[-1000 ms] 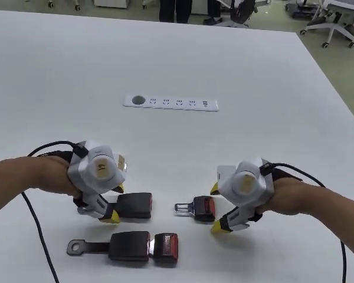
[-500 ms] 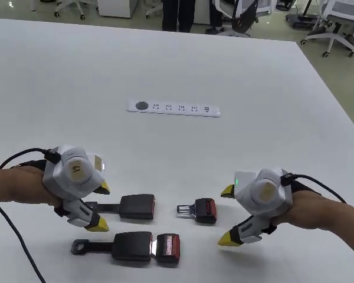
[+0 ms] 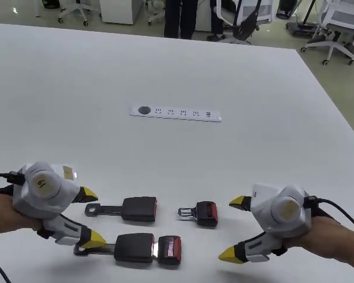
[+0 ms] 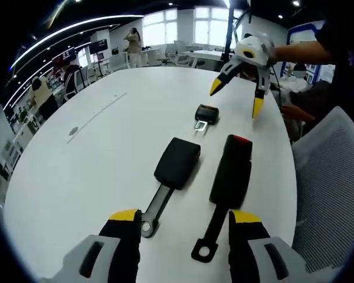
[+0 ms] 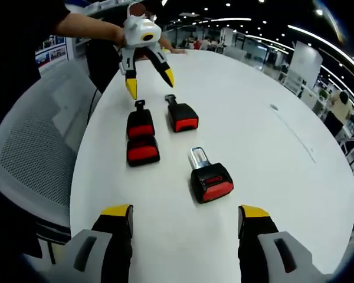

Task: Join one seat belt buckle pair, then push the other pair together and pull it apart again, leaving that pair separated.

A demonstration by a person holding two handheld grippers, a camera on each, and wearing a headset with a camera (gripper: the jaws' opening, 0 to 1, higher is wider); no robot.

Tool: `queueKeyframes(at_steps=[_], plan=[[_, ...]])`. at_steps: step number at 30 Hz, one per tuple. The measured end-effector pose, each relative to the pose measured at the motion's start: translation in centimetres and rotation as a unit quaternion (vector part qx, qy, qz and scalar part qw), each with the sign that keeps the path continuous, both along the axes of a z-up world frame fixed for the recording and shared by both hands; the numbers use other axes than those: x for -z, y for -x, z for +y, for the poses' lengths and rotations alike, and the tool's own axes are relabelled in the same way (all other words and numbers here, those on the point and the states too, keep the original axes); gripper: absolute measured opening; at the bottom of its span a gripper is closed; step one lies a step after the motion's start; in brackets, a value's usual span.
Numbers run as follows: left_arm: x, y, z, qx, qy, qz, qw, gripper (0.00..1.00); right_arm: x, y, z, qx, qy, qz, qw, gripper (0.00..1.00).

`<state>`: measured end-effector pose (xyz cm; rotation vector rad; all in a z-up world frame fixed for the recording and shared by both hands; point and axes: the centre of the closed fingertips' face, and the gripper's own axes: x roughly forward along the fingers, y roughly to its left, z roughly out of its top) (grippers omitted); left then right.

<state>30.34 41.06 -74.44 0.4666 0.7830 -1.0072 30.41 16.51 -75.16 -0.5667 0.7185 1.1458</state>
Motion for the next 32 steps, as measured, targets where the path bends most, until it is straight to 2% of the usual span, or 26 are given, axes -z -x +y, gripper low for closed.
queueKeyframes(at_steps=[2,3,6,8,13,17,22,24,26,29,30,32], plan=[[-0.1,0.3,0.4,-0.014,0.015,-0.012,0.9997,0.64,-0.1,0.2,0.2,0.012,-0.016,-0.006,0.9998,0.76],[-0.1,0.8,0.4,-0.022,0.02,-0.016,0.9994,0.66,-0.2,0.4,0.2,0.015,-0.022,-0.007,0.9996,0.77],[-0.3,1.2,0.9,-0.034,0.03,-0.03,0.9985,0.69,-0.4,0.8,0.3,0.033,-0.038,-0.013,0.9986,0.81],[-0.2,1.5,1.4,-0.048,0.038,-0.035,0.9975,0.7,-0.3,1.2,0.4,0.044,-0.05,-0.014,0.9977,0.82],[-0.6,2.1,1.2,-0.083,0.078,-0.042,0.9926,0.78,-0.9,1.8,1.0,0.073,-0.085,-0.025,0.9934,0.87],[-1.0,2.6,0.8,-0.095,0.096,-0.047,0.9897,0.83,-1.1,2.3,1.1,0.087,-0.095,-0.03,0.9913,0.89],[-1.4,2.4,0.7,-0.114,0.117,-0.06,0.9847,0.9,-1.6,2.8,1.3,0.105,-0.11,-0.035,0.9877,0.91],[-1.6,2.5,0.5,-0.123,0.126,-0.061,0.9824,0.93,-1.7,3.0,1.4,0.108,-0.108,-0.036,0.9877,0.92],[-1.7,3.0,0.0,-0.131,0.132,-0.056,0.9809,0.96,-1.7,3.3,1.4,0.11,-0.105,-0.038,0.9877,0.92],[-1.5,3.2,0.2,-0.132,0.129,-0.055,0.9813,0.99,-1.8,3.5,1.3,0.118,-0.112,-0.034,0.9861,0.93],[-1.6,3.6,0.2,-0.132,0.129,-0.057,0.9813,0.99,-1.8,3.5,1.3,0.119,-0.111,-0.036,0.9859,0.94],[-1.7,3.5,0.7,-0.133,0.131,-0.061,0.9805,1.0,-1.8,3.6,1.3,0.12,-0.111,-0.035,0.9859,0.95]])
